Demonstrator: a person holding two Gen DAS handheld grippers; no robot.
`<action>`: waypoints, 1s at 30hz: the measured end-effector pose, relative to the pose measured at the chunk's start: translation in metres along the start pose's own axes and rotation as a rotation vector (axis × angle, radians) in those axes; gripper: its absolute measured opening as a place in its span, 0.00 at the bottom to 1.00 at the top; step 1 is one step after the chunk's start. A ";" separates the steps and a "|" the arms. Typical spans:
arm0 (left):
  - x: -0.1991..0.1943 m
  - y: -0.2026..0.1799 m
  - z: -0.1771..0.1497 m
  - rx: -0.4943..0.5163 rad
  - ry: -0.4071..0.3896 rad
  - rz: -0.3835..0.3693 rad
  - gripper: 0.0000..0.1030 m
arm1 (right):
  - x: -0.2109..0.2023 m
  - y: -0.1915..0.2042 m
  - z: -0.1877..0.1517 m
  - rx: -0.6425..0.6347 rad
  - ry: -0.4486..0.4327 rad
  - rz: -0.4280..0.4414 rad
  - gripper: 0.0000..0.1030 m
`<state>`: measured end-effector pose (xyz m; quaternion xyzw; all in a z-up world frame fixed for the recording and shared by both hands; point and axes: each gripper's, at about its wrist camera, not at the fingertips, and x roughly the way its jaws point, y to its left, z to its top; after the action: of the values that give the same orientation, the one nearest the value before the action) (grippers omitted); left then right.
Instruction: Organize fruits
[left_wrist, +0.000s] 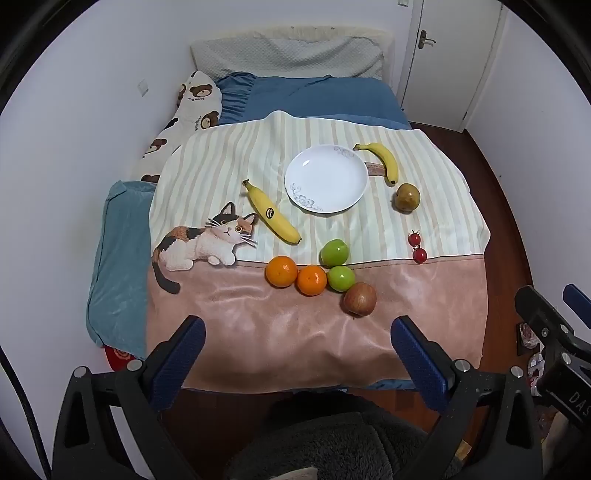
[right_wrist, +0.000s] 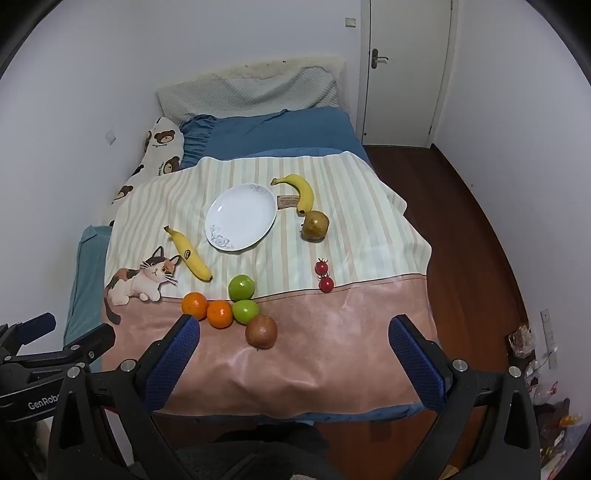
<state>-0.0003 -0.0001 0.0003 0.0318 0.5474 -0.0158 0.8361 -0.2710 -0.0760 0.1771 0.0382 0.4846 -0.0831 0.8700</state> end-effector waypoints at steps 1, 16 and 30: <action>0.000 0.000 0.000 0.000 0.000 0.003 1.00 | 0.000 0.000 0.000 0.003 -0.001 0.006 1.00; -0.002 -0.001 0.002 -0.002 -0.002 0.006 1.00 | -0.001 0.000 0.000 0.003 0.005 0.005 1.00; -0.005 -0.003 0.005 0.002 -0.009 0.006 1.00 | -0.005 0.001 -0.004 0.006 0.006 0.007 1.00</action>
<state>0.0019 -0.0039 0.0064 0.0340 0.5435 -0.0140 0.8386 -0.2768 -0.0738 0.1790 0.0428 0.4868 -0.0814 0.8687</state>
